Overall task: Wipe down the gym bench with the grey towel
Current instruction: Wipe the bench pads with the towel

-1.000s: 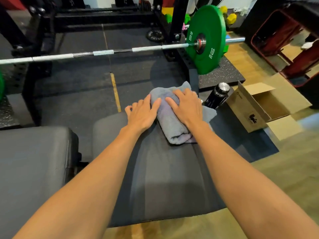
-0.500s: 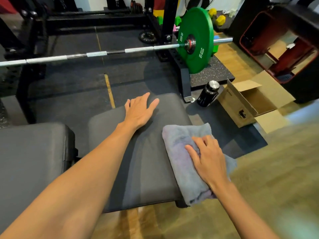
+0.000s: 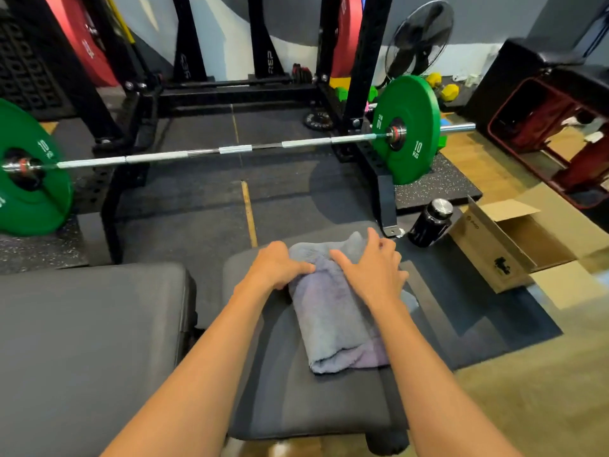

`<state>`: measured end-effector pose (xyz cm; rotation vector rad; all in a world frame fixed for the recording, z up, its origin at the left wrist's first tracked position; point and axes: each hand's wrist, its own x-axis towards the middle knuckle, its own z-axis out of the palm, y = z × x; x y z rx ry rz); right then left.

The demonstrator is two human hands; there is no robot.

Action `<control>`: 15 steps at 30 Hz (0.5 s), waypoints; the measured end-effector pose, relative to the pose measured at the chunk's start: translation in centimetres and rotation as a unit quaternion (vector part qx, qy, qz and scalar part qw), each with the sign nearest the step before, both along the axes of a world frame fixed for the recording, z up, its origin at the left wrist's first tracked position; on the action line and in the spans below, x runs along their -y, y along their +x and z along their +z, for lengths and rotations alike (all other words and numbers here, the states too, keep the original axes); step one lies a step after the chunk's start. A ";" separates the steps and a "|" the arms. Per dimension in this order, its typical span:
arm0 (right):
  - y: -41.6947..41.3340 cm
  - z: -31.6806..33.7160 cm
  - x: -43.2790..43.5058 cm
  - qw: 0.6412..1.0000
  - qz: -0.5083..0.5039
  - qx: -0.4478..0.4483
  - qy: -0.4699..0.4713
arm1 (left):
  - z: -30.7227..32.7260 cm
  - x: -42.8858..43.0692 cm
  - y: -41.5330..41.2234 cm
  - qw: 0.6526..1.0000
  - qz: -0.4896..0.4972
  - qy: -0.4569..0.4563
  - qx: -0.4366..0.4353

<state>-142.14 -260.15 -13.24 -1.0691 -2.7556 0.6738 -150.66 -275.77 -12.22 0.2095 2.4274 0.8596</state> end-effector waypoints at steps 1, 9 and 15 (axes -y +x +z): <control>-0.5 0.2 -0.6 0.999 -0.011 0.041 -0.024 | 0.1 -0.2 0.1 1.000 0.013 0.011 0.007; -2.3 8.3 -2.9 0.932 0.048 -0.289 -0.212 | 7.1 -1.1 -1.0 0.908 0.073 0.408 -0.054; 5.9 12.1 -4.0 0.921 0.226 -0.222 -0.227 | 9.9 2.0 2.2 0.909 -0.224 0.327 -0.130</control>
